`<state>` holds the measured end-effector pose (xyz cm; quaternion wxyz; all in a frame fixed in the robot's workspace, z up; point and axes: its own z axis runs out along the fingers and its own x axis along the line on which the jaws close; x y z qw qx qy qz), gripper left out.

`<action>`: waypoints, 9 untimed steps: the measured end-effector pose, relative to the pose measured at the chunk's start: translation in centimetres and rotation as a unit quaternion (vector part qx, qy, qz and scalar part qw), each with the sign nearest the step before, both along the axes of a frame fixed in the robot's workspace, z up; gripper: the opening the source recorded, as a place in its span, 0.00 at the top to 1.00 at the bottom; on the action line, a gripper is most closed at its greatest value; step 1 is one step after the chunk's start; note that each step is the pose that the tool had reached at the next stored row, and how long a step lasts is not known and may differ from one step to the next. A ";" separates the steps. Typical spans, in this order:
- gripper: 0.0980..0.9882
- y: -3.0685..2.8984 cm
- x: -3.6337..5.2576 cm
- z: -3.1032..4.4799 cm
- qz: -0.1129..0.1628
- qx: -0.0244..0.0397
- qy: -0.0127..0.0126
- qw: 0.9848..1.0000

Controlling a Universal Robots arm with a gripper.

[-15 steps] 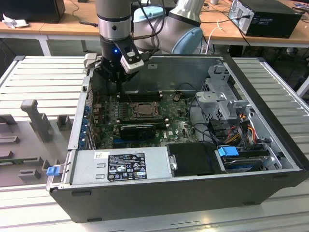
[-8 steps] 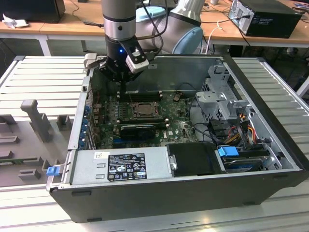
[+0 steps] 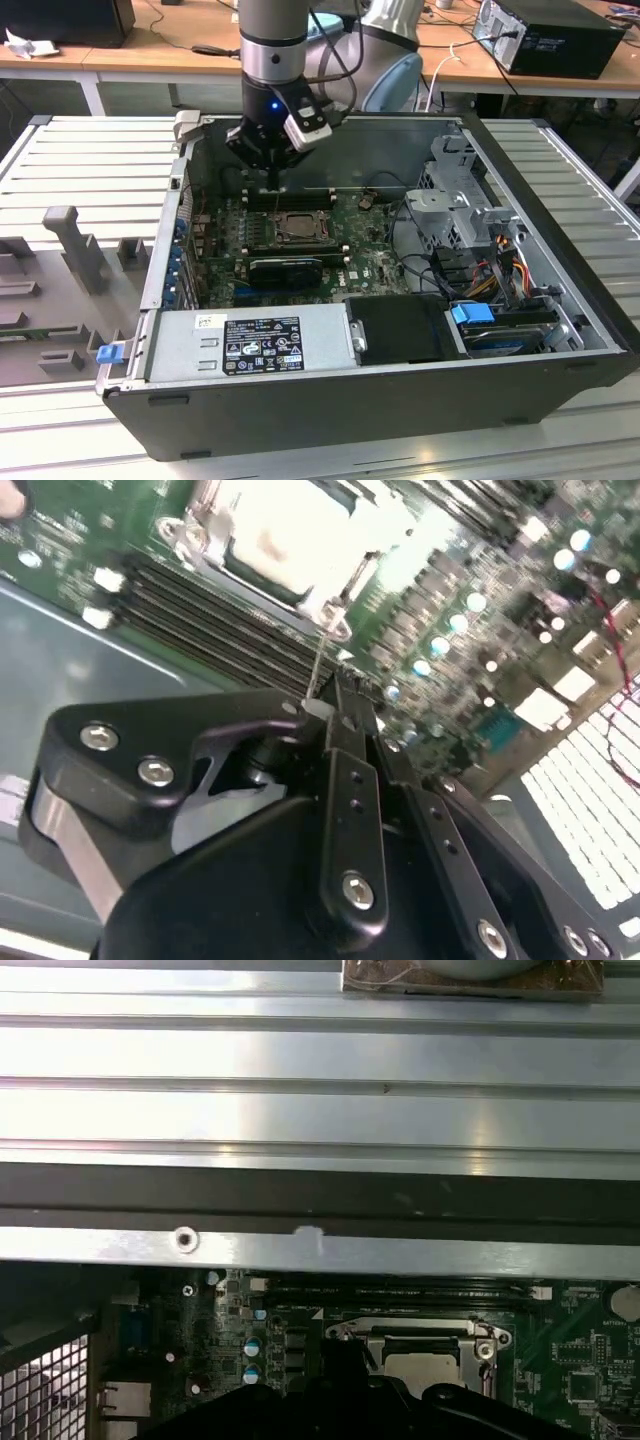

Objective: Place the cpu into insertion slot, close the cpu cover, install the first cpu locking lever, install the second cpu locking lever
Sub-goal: 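Install the first cpu locking lever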

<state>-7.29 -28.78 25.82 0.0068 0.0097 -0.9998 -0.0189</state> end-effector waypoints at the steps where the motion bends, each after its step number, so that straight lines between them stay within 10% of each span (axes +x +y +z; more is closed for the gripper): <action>1: 0.99 0.00 0.56 -0.02 0.000 0.000 0.000 1.000; 6: 0.99 -0.02 2.06 -0.20 0.000 0.001 0.000 1.000; 9: 0.99 -0.07 2.40 -0.28 0.000 0.018 0.000 1.000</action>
